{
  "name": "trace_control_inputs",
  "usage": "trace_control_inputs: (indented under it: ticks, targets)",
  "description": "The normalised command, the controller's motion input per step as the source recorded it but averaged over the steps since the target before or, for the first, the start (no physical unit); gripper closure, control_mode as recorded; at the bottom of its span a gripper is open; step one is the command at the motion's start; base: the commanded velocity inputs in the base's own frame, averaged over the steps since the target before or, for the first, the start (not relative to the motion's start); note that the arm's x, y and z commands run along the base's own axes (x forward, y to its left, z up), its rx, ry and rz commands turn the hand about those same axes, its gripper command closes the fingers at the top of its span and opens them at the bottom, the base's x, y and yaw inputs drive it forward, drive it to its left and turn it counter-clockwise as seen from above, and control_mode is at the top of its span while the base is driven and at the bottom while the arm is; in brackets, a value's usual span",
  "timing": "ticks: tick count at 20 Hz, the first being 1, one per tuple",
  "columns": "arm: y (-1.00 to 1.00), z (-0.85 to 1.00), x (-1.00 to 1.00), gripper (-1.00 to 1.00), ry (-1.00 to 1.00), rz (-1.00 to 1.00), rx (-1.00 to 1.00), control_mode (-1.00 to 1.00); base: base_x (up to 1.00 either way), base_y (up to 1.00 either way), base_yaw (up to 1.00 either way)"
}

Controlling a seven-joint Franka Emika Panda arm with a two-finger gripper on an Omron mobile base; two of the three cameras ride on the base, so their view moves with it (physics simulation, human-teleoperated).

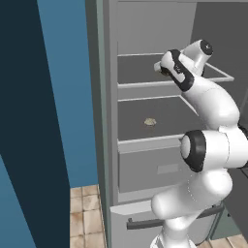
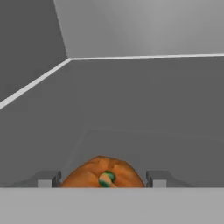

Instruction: Move the tangerine and dumpling from the second highest shelf to the top shelf to make space. Then, place the pitcher from the counter on the cleared second highest shelf.

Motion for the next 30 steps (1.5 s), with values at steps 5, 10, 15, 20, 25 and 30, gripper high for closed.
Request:
trace_control_inputs:
  ticks: [5, 10, 15, 20, 25, 30]
  targets:
    - [0.00, -0.52, 0.79, 1.00, 0.05, 0.00, 0.00, -1.00, 0.00, 0.00, 0.00]
    - [0.00, -0.26, 0.82, -1.00, 0.01, 0.00, 0.00, -1.00, 0.00, 0.00, 0.00]
    - [0.00, -0.16, 0.53, -1.00, -0.01, 0.00, 0.00, -1.00, 0.00, 0.00, 0.00]
    - [0.00, -0.10, 0.00, -1.00, -0.12, 0.00, 0.00, -1.00, 0.00, 0.00, 0.00]
    - [0.07, -0.13, -0.11, -1.00, -0.16, 0.00, 0.00, -1.00, 0.00, 0.00, 0.00]
    - [0.10, 0.11, -0.43, -1.00, -0.24, 0.00, -0.01, -1.00, 0.00, 0.00, 0.00]
